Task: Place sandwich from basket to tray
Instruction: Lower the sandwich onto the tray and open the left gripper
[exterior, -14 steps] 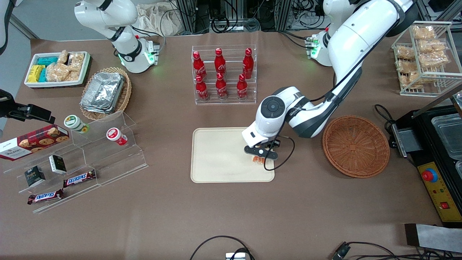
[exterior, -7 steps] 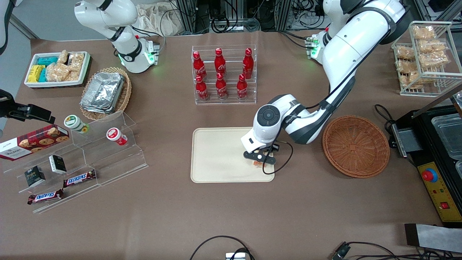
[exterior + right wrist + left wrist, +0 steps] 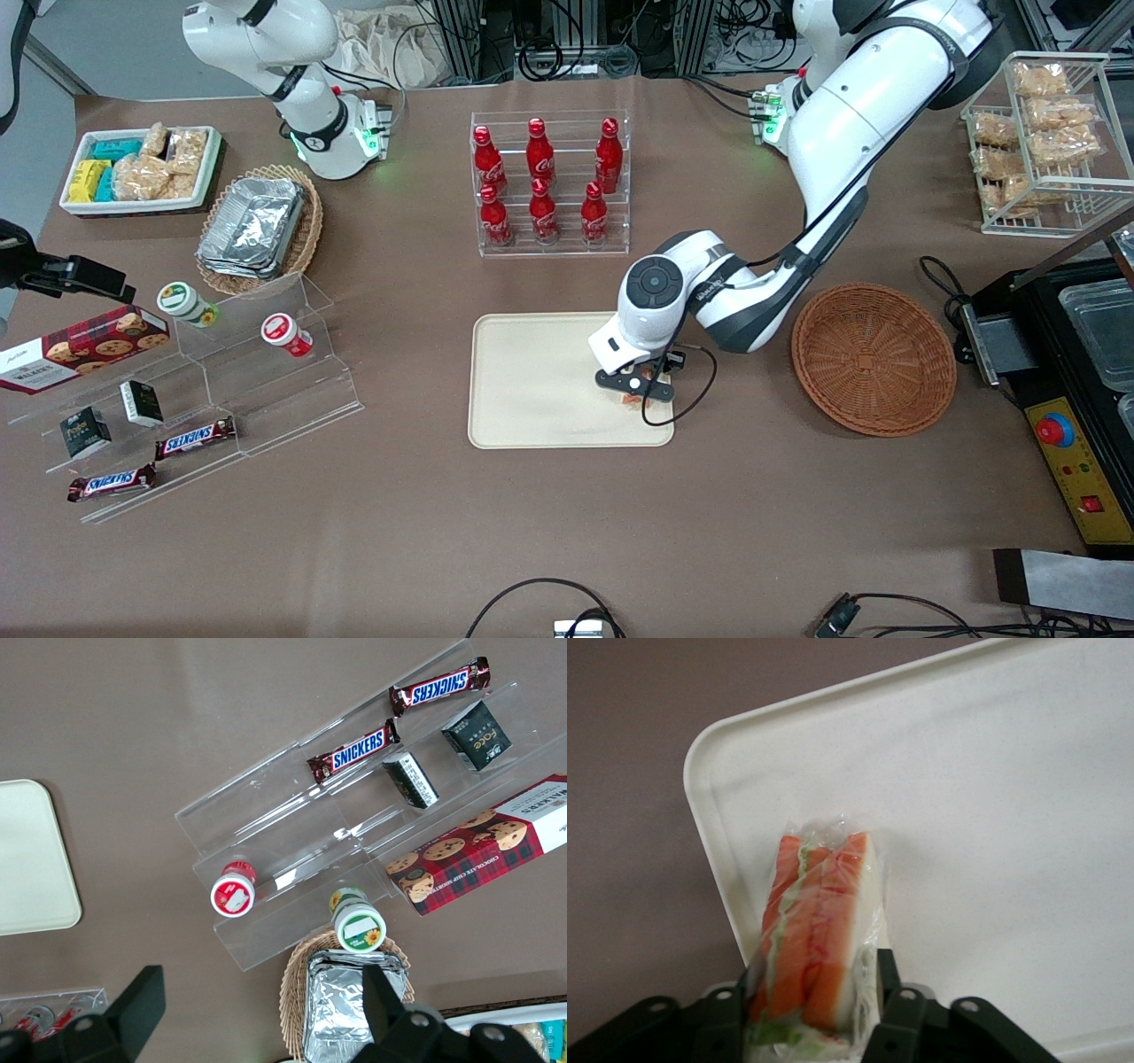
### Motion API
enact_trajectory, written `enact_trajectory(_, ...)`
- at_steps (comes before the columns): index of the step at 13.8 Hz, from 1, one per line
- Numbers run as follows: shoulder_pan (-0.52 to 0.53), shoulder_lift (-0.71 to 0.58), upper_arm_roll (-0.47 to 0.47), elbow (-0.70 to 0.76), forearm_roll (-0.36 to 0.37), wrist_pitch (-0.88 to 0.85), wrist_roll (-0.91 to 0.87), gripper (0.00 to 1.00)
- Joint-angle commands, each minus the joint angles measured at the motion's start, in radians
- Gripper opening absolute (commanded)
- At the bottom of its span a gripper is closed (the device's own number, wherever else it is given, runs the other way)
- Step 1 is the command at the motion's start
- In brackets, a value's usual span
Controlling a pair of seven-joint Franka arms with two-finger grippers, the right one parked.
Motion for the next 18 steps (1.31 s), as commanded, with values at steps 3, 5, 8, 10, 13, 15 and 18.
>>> enact_trajectory(3,-0.009,-0.001,0.008,0.078,0.021,-0.074,-0.044,1.0)
enact_trajectory(5,-0.008,-0.001,0.006,0.13,0.018,-0.122,-0.046,1.0)
enact_trajectory(8,0.021,-0.028,0.005,0.164,0.003,-0.17,-0.049,1.0)
enact_trajectory(10,0.053,-0.071,0.001,0.169,-0.009,-0.2,-0.05,1.0)
enact_trajectory(13,0.079,-0.138,0.005,0.211,-0.037,-0.301,-0.047,1.0)
enact_trajectory(15,0.113,-0.154,0.001,0.259,-0.037,-0.381,-0.047,1.0)
enact_trajectory(18,0.144,-0.175,0.005,0.328,-0.062,-0.478,-0.047,1.0)
